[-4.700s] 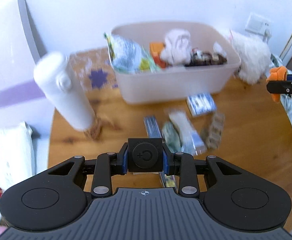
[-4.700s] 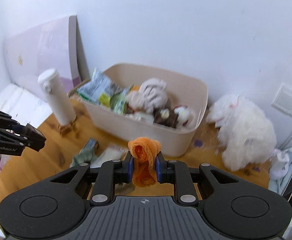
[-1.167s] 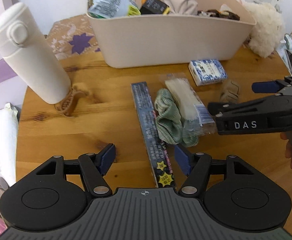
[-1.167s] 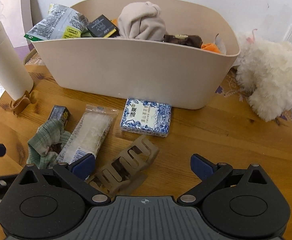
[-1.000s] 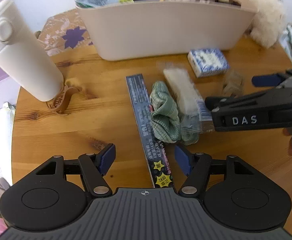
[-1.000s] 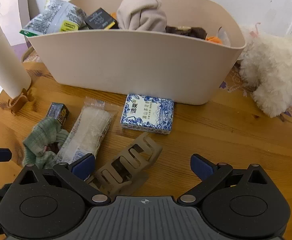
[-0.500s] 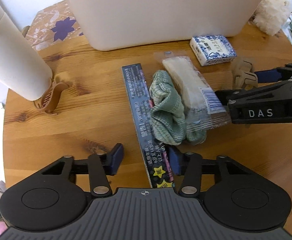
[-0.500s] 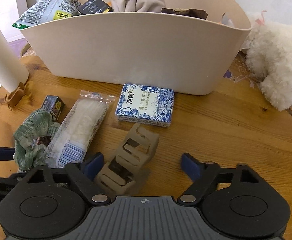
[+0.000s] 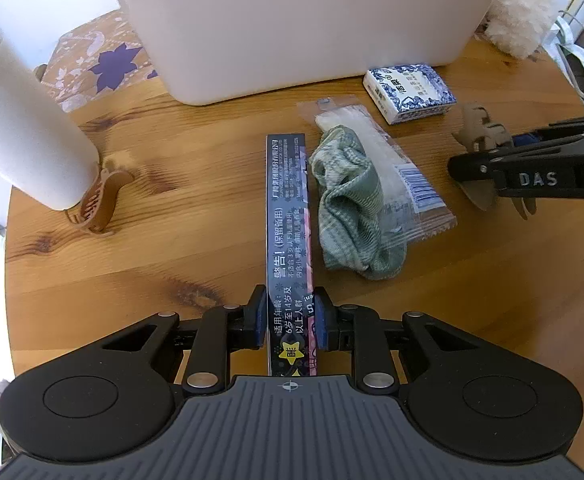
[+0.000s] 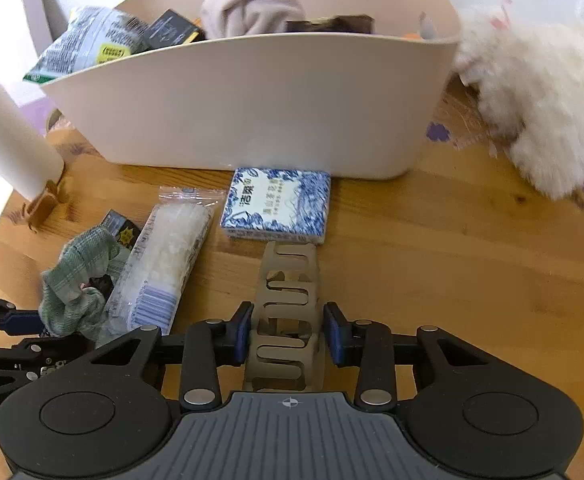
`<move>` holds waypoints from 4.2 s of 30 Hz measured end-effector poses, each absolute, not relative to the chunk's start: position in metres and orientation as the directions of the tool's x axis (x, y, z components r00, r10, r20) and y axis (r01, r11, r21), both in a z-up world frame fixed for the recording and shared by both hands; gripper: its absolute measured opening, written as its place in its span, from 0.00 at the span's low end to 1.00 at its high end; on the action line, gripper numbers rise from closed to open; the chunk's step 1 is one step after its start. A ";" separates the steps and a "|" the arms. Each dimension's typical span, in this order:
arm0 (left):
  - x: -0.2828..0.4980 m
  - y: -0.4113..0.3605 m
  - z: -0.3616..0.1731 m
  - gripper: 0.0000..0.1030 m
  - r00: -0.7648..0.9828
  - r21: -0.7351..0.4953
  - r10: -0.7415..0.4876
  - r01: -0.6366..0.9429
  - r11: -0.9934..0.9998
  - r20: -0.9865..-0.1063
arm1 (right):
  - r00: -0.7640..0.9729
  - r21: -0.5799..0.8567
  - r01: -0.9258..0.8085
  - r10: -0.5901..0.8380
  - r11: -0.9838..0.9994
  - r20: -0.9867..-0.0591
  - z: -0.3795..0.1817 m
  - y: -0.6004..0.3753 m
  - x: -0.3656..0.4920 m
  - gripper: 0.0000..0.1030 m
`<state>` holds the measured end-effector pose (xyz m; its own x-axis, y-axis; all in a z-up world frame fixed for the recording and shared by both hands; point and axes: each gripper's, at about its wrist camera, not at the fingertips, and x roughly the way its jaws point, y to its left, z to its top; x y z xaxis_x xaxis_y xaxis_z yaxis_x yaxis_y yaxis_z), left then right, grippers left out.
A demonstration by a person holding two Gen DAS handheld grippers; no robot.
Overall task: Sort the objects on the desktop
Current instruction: 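Lift the striped box and hair clip and carry both over the basket, then open both tools to drop the striped box and hair clip into the basket, then return both tools to the remaining items on the table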
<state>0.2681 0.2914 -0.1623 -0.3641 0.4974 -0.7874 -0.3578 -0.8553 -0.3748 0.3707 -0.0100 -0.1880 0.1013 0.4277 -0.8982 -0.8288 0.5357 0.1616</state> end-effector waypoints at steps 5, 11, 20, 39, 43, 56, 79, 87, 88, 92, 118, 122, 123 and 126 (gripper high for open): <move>0.274 0.277 -0.159 0.23 -0.385 -0.388 0.501 -0.336 -0.858 -0.775 | 0.089 0.195 -0.820 0.456 0.538 -0.886 -0.178 -0.024 0.374 0.29; 0.279 0.261 -0.149 0.23 -0.417 -0.387 0.495 -0.318 -0.865 -0.763 | 0.093 0.196 -0.826 0.472 0.528 -0.877 -0.162 -0.040 0.374 0.29; 0.281 0.243 -0.122 0.23 -0.489 -0.351 0.479 -0.334 -0.875 -0.729 | 0.118 0.180 -0.864 0.536 0.470 -0.836 -0.121 -0.041 0.370 0.29; 0.227 0.205 -0.029 0.23 -0.686 -0.307 0.425 -0.295 -0.905 -0.591 | 0.229 0.169 -0.862 0.664 0.479 -0.711 -0.036 -0.019 0.421 0.29; 0.211 0.207 -0.020 0.23 -0.705 -0.304 0.410 -0.281 -0.911 -0.578 | 0.239 0.174 -0.857 0.673 0.485 -0.700 -0.034 -0.003 0.427 0.29; 0.151 0.234 -0.008 0.23 -0.716 -0.326 0.386 -0.229 -0.917 -0.582 | 0.269 0.252 -0.759 0.642 0.600 -0.718 -0.054 0.054 0.461 0.29; 0.105 0.266 -0.038 0.23 -0.668 -0.376 0.397 -0.185 -0.908 -0.629 | 0.284 0.150 -0.759 0.530 0.634 -0.799 -0.109 0.083 0.480 0.46; 0.121 0.258 -0.034 0.44 -0.690 -0.388 0.414 -0.205 -0.899 -0.594 | 0.296 0.181 -0.753 0.572 0.632 -0.765 -0.090 0.065 0.474 0.77; 0.125 0.258 -0.032 0.47 -0.699 -0.378 0.411 -0.214 -0.901 -0.585 | 0.296 0.189 -0.754 0.582 0.629 -0.758 -0.087 0.061 0.473 0.78; 0.144 0.254 -0.028 0.60 -0.731 -0.351 0.394 -0.222 -0.910 -0.557 | 0.308 0.201 -0.751 0.602 0.629 -0.736 -0.078 0.043 0.471 0.90; 0.229 0.283 -0.115 0.64 -0.592 -0.464 0.498 -0.224 -0.857 -0.634 | 0.207 0.025 -0.907 0.497 0.420 -0.843 -0.146 -0.006 0.343 1.00; 0.222 0.290 -0.136 0.64 -0.556 -0.451 0.474 -0.190 -0.872 -0.683 | 0.191 0.008 -0.923 0.478 0.384 -0.857 -0.157 0.001 0.327 1.00; 0.220 0.289 -0.139 0.64 -0.553 -0.442 0.464 -0.184 -0.878 -0.692 | 0.189 0.008 -0.924 0.474 0.383 -0.860 -0.159 0.003 0.325 1.00; 0.219 0.283 -0.151 0.64 -0.553 -0.407 0.415 -0.146 -0.902 -0.722 | 0.189 0.010 -0.920 0.467 0.391 -0.864 -0.162 0.007 0.321 1.00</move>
